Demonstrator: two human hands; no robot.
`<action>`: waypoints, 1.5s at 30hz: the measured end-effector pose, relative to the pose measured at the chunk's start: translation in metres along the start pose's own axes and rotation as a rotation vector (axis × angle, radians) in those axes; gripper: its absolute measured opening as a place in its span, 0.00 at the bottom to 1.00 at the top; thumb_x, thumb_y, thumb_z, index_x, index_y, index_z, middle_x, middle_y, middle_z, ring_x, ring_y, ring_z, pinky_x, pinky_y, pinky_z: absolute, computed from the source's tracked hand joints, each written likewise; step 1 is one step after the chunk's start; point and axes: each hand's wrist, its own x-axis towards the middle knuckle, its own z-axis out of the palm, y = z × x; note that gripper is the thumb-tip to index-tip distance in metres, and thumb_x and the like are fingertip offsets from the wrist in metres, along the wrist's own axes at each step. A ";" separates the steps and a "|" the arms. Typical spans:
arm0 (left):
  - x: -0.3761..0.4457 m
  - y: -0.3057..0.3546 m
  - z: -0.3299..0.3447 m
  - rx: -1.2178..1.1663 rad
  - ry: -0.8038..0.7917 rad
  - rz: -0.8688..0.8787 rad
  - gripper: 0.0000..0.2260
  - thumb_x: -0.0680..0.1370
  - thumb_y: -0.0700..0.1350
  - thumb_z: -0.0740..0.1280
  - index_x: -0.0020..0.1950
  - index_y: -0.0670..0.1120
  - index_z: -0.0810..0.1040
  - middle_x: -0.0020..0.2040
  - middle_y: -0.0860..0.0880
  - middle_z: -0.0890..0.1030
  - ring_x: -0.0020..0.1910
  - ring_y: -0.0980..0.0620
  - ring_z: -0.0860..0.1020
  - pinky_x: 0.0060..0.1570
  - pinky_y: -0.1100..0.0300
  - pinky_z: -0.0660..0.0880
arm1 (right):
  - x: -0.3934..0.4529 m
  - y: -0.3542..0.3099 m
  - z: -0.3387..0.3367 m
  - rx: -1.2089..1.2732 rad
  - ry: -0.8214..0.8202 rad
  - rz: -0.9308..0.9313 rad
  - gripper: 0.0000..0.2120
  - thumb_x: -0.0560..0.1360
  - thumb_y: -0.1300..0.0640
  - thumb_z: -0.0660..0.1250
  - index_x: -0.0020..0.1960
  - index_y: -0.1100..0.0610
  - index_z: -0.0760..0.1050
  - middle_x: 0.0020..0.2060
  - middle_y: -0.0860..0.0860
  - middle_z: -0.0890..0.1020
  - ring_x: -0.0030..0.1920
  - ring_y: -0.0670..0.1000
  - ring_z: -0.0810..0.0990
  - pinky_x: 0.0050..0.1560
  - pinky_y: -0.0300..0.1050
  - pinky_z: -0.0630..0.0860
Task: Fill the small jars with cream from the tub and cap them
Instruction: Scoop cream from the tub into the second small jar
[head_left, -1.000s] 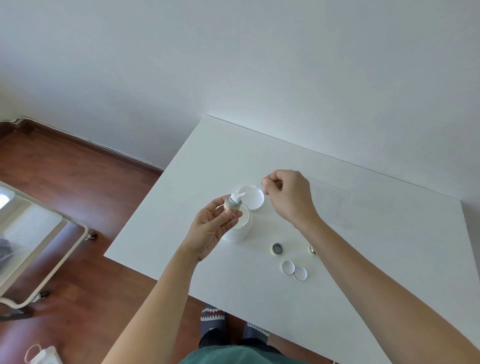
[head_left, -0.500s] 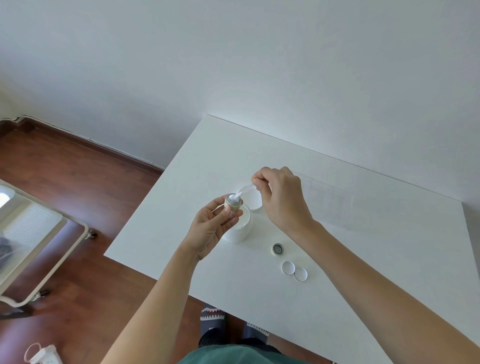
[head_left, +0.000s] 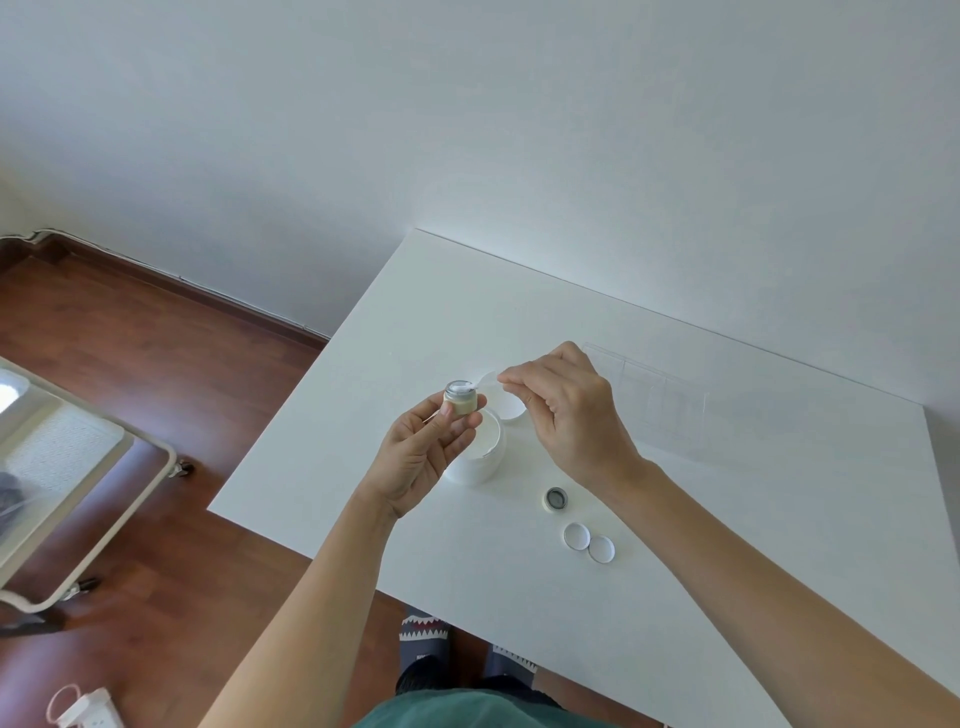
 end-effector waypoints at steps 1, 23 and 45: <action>0.000 0.000 -0.001 -0.001 -0.001 0.001 0.15 0.80 0.43 0.65 0.65 0.40 0.78 0.63 0.40 0.81 0.53 0.52 0.83 0.54 0.61 0.79 | -0.001 0.001 -0.001 0.001 0.002 -0.008 0.03 0.75 0.64 0.70 0.47 0.60 0.81 0.35 0.49 0.81 0.40 0.52 0.72 0.44 0.34 0.69; 0.002 0.007 0.002 -0.001 -0.040 0.008 0.17 0.78 0.42 0.67 0.66 0.42 0.76 0.64 0.41 0.81 0.56 0.49 0.83 0.54 0.59 0.79 | 0.005 0.003 -0.018 0.321 0.125 0.393 0.04 0.76 0.59 0.68 0.46 0.54 0.82 0.36 0.38 0.82 0.36 0.41 0.78 0.39 0.27 0.69; 0.008 0.006 0.011 0.015 -0.078 -0.015 0.16 0.80 0.40 0.64 0.67 0.40 0.75 0.65 0.41 0.80 0.60 0.49 0.82 0.56 0.59 0.79 | -0.018 0.002 0.016 0.836 0.078 0.731 0.06 0.75 0.64 0.69 0.48 0.56 0.83 0.43 0.50 0.86 0.47 0.46 0.84 0.47 0.33 0.76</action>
